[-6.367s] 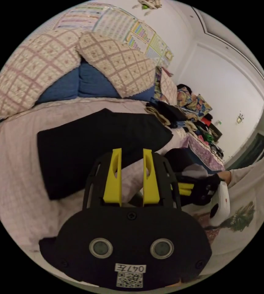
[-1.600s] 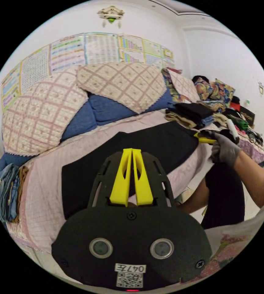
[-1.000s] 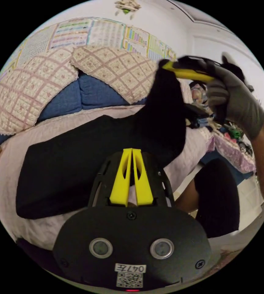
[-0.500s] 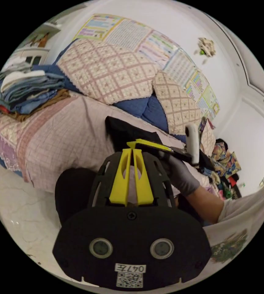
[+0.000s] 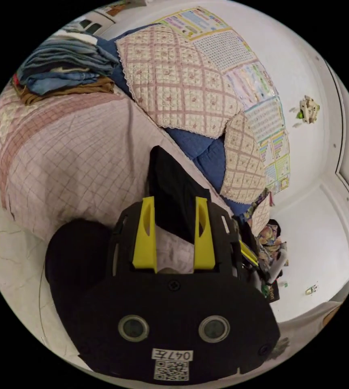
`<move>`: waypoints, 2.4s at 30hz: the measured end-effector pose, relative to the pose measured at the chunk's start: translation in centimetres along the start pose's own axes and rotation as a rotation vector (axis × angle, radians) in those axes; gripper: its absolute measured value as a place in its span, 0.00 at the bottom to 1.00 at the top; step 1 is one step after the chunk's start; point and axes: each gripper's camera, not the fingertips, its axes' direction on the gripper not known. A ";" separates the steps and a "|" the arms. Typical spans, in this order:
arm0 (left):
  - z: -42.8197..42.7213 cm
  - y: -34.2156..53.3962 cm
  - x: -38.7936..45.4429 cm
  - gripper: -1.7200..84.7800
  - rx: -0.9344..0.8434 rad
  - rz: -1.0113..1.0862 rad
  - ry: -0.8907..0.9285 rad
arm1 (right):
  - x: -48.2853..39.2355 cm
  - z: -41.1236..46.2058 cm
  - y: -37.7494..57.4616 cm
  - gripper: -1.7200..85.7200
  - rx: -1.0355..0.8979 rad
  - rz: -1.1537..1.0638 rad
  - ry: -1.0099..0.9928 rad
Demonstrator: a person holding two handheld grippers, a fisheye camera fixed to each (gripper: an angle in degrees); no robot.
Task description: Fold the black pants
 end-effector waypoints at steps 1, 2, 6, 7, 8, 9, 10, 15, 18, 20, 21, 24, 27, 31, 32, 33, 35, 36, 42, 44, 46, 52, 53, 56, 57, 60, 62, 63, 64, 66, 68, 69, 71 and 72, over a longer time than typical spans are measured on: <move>0.7 -0.2 0.1 0.17 -0.010 0.009 -0.018 | 0.1 0.5 0.3 0.14 -0.004 0.017 -0.032; 2.0 -0.5 0.3 0.17 -0.034 0.024 -0.039 | 0.3 0.9 0.4 0.14 -0.008 0.038 -0.075; 4.5 -0.9 1.6 0.07 -0.029 0.093 -0.111 | 0.6 1.8 0.0 0.13 -0.006 0.058 -0.123; 4.7 -0.9 1.8 0.06 -0.025 0.099 -0.112 | 0.7 1.9 -0.2 0.13 0.005 0.061 -0.132; 5.2 -0.9 2.0 0.05 -0.022 0.098 -0.114 | 0.9 1.9 -0.2 0.12 0.022 0.068 -0.143; 5.7 -0.8 2.2 0.04 -0.020 0.098 -0.112 | 1.1 1.9 -0.2 0.12 0.030 0.072 -0.148; 6.0 -0.7 2.3 0.03 -0.020 0.095 -0.110 | 1.4 2.0 -0.1 0.12 0.042 0.079 -0.155; 7.7 -1.5 5.2 0.02 0.013 0.123 -0.024 | 3.2 1.9 0.9 0.11 0.078 0.116 -0.166; 11.2 -3.9 10.3 0.01 -0.034 0.183 0.107 | 5.0 1.2 2.1 0.11 0.117 0.162 -0.137; 13.8 -5.6 15.0 0.01 -0.071 0.236 0.228 | 7.0 0.1 3.2 0.10 0.166 0.228 -0.108; 15.2 -6.6 18.6 0.01 -0.086 0.279 0.317 | 7.5 -0.2 3.5 0.10 0.179 0.247 -0.102; 16.8 -8.0 26.3 0.01 -0.087 0.366 0.470 | 10.1 -1.6 4.8 0.10 0.216 0.320 -0.080; 16.5 -8.2 27.3 0.01 0.005 0.299 0.475 | 12.1 -2.4 6.0 0.10 0.217 0.361 -0.060; 16.5 -6.0 21.7 0.01 0.009 0.217 0.182 | 13.8 -2.3 7.1 0.10 0.212 0.387 -0.067; 17.1 -4.9 18.7 0.01 -0.034 0.164 0.068 | 14.1 -1.9 7.2 0.10 0.203 0.388 -0.077; 17.4 -4.0 15.5 0.02 -0.059 0.088 -0.005 | 14.2 -1.6 7.3 0.10 0.196 0.389 -0.083; 17.5 -3.2 12.2 0.02 -0.074 0.009 -0.081 | 14.7 -0.5 7.0 0.10 0.175 0.388 -0.121; 17.1 -3.0 11.6 0.02 -0.054 -0.001 -0.127 | 14.8 -0.3 6.8 0.10 0.171 0.386 -0.131; 18.2 -5.6 20.1 0.02 -0.044 0.279 -0.224 | 15.1 1.1 4.6 0.10 0.138 0.323 -0.169; 17.7 -6.3 23.7 0.02 -0.010 0.379 -0.254 | 15.5 1.1 4.1 0.10 0.137 0.310 -0.170; 16.4 -6.1 25.5 0.02 0.040 0.424 -0.307 | 15.9 1.1 3.9 0.10 0.135 0.303 -0.165; 16.9 -5.3 20.0 0.03 -0.021 0.235 -0.366 | 17.7 2.4 3.4 0.10 0.091 0.286 -0.195; 16.7 -5.6 19.6 0.03 -0.019 0.219 -0.350 | 18.2 2.5 3.1 0.11 0.088 0.285 -0.201; 16.1 -7.1 19.1 0.07 -0.039 0.186 -0.314 | 19.7 2.1 1.9 0.11 0.111 0.274 -0.198; 15.8 -7.7 18.3 0.10 -0.050 0.154 -0.301 | 20.1 2.0 1.6 0.11 0.115 0.270 -0.196; 15.0 -9.2 15.7 0.14 -0.089 0.058 -0.196 | 22.6 2.0 -0.2 0.11 0.124 0.263 -0.177; 15.2 -9.8 14.6 0.14 -0.112 0.025 -0.137 | 25.1 2.9 -1.6 0.11 0.108 0.288 -0.195; 15.5 -10.2 14.2 0.14 -0.130 0.012 -0.124 | 25.8 3.3 -2.0 0.11 0.099 0.301 -0.208; 15.7 -10.4 14.0 0.14 -0.137 0.005 -0.120 | 27.3 4.1 -2.7 0.11 0.083 0.327 -0.244; 15.9 -11.3 13.3 0.14 -0.143 -0.023 -0.095 | 29.5 5.3 -3.6 0.12 0.063 0.375 -0.296; 15.8 -12.2 12.7 0.13 -0.144 -0.034 -0.072 | 32.2 6.9 -4.7 0.12 0.033 0.433 -0.341; 15.8 -13.0 12.4 0.12 -0.151 -0.035 -0.063 | 32.9 7.3 -5.0 0.12 0.026 0.444 -0.349; 15.7 -14.0 12.1 0.12 -0.158 -0.029 -0.053 | 34.9 8.6 -6.3 0.12 -0.011 0.459 -0.367; 15.7 -14.6 11.9 0.11 -0.161 -0.018 -0.049 | 35.3 8.9 -6.7 0.12 -0.023 0.459 -0.367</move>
